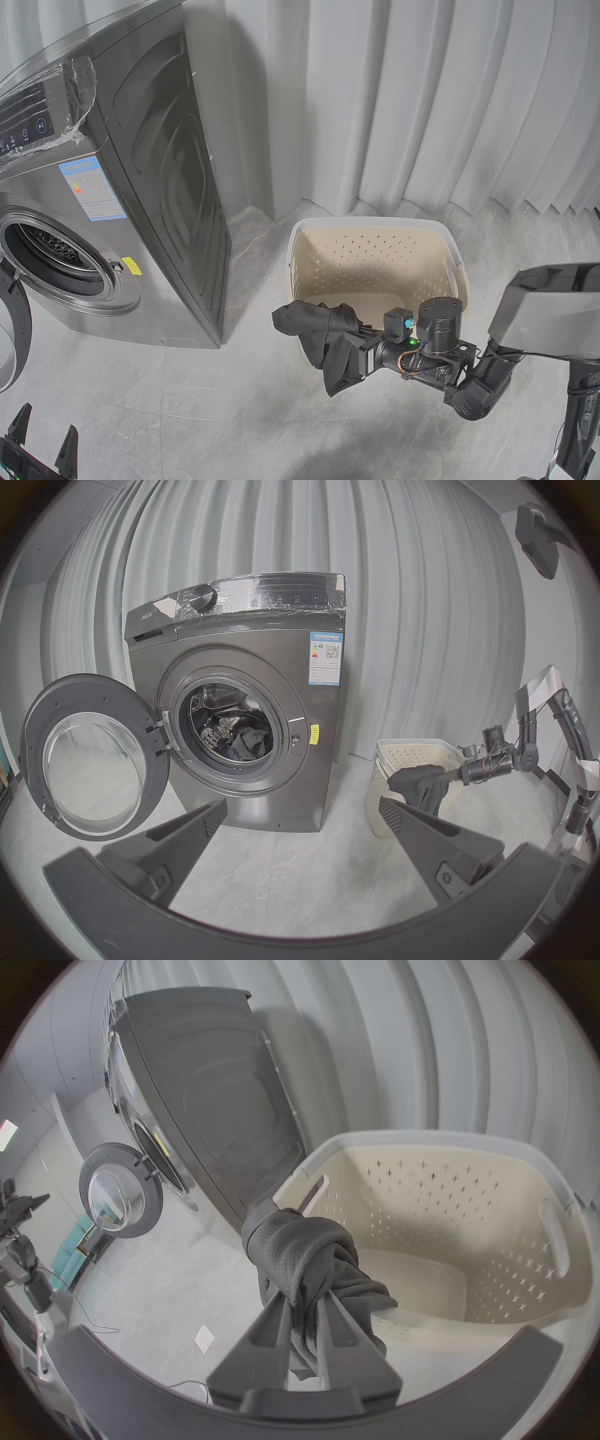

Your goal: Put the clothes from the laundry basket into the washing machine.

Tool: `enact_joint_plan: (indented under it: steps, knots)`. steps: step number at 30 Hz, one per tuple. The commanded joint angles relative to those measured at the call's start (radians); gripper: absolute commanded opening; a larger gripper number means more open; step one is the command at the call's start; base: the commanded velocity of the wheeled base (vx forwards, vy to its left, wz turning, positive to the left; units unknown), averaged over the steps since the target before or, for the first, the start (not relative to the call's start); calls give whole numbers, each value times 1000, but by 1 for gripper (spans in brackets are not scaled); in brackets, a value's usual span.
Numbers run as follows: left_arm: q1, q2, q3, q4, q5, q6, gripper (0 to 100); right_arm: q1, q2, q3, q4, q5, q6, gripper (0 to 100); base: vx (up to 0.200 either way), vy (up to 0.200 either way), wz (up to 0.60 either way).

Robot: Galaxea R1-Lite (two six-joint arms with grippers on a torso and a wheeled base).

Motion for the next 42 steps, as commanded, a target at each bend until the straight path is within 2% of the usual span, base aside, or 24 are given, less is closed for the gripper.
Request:
enact_joint_plan:
  steps: [1,6,8,9,15,18,30,36,42]
  knots:
    - [0,-10,18,0,2,-3,100,7,-264,129,-4,1,5,0,0,0,0]
    - [0,-10,18,0,2,-6,100,15,-463,201,-13,-10,23,0,0,0,0]
    - [0,-10,18,0,2,-6,100,15,-477,208,-16,-11,26,0,0,0,0]
    - [0,-10,18,0,1,-6,100,22,-546,225,-36,-28,36,0,0,0,0]
    - [0,-10,18,0,2,-7,100,19,-616,170,-21,-30,28,0,0,0,0]
    - [0,-10,18,0,2,-7,100,7,-633,161,-26,-25,26,0,0,0,0]
    - [0,-10,18,-2,-9,-6,100,11,-662,158,-24,-19,22,0,-200,0,0]
    - [0,-10,18,0,-10,-6,100,31,-679,164,-23,-14,22,0,0,0,0]
    - [0,-10,18,0,-9,-6,100,42,-670,164,-36,-14,22,0,0,200,0]
